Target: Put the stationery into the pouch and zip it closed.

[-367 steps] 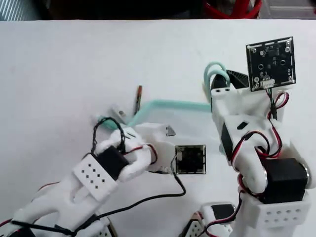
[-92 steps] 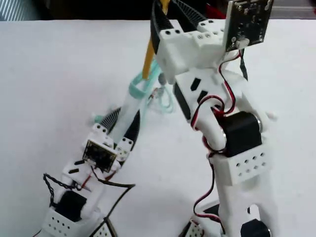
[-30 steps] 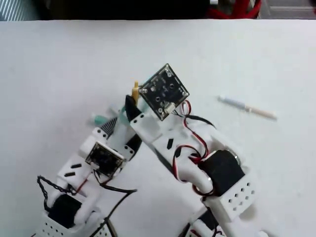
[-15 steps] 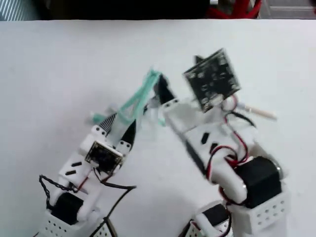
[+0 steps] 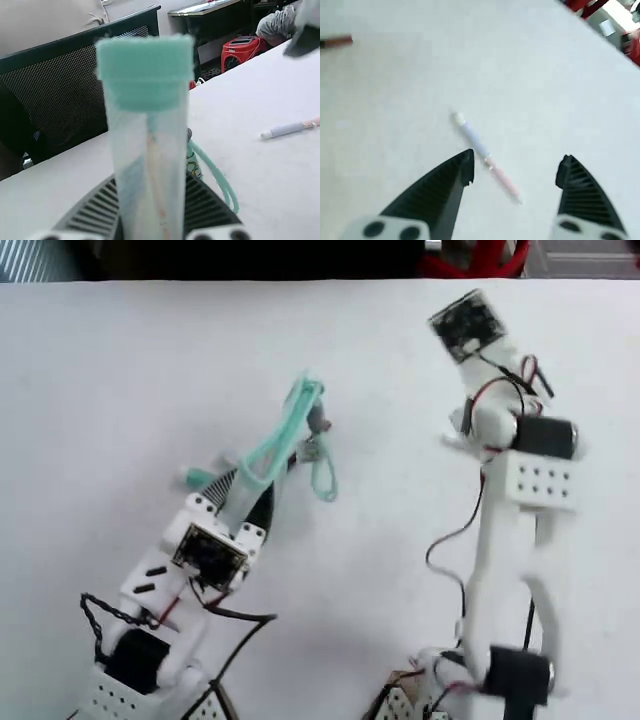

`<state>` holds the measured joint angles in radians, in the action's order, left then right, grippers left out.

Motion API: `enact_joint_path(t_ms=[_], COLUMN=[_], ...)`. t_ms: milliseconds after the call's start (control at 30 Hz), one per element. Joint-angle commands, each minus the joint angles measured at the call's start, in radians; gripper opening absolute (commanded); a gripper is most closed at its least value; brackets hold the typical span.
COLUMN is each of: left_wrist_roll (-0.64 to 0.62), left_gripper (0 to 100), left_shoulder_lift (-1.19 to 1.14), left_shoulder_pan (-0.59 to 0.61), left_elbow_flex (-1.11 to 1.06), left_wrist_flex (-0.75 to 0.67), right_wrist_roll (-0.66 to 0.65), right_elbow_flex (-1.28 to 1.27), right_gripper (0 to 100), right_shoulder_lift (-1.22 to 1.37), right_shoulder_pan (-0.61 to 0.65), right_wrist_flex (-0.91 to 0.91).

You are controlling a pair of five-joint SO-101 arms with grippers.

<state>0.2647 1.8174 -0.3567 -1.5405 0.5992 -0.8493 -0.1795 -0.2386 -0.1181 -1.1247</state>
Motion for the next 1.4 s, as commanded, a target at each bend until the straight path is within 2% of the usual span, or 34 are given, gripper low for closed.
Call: enact_joint_path(t_ms=[0, 67, 167, 300, 400, 500, 567, 1067, 1133, 1267, 1367], left_wrist_roll=[-0.175, -0.206, -0.172, -0.166, -0.175, -0.241, -0.264, -0.264, -0.264, -0.264, -0.264], left_gripper=[5, 5, 5, 5, 5, 5, 5, 5, 5, 5, 5], left_shoulder_lift=[0.013, 0.013, 0.013, 0.013, 0.013, 0.013, 0.013, 0.013, 0.013, 0.013, 0.013], left_shoulder_pan=[-0.068, -0.133, -0.219, -0.246, -0.211, -0.170, -0.157, -0.157, -0.156, -0.154, -0.154], left_elbow_flex=[0.083, 0.052, -0.025, -0.081, -0.103, -0.152, -0.149, -0.150, -0.150, -0.150, -0.150], left_wrist_flex=[-0.129, -0.218, -0.334, -0.423, -0.425, -0.425, -0.384, -0.310, -0.308, -0.308, -0.307], right_wrist_roll=[-0.126, -0.186, -0.301, -0.348, -0.387, -0.431, -0.446, -0.499, -0.499, -0.499, -0.500], right_elbow_flex=[0.087, 0.121, 0.169, 0.264, 0.334, 0.382, 0.414, 0.684, 0.709, 0.743, 0.743], right_gripper=[25.9, 25.9, 25.9, 25.9, 26.0, 26.0, 26.0, 25.4, 20.9, 1.5, 3.9], right_shoulder_lift=[0.131, 0.202, 0.314, 0.449, 0.561, 0.664, 0.716, 0.998, 1.033, 1.087, 1.096], right_shoulder_pan=[-0.074, -0.101, -0.114, -0.130, -0.148, -0.157, -0.163, -0.133, -0.133, -0.134, -0.134], right_wrist_flex=[0.002, 0.002, -0.001, 0.001, -0.002, -0.002, -0.002, -0.101, -0.101, -0.101, -0.101])
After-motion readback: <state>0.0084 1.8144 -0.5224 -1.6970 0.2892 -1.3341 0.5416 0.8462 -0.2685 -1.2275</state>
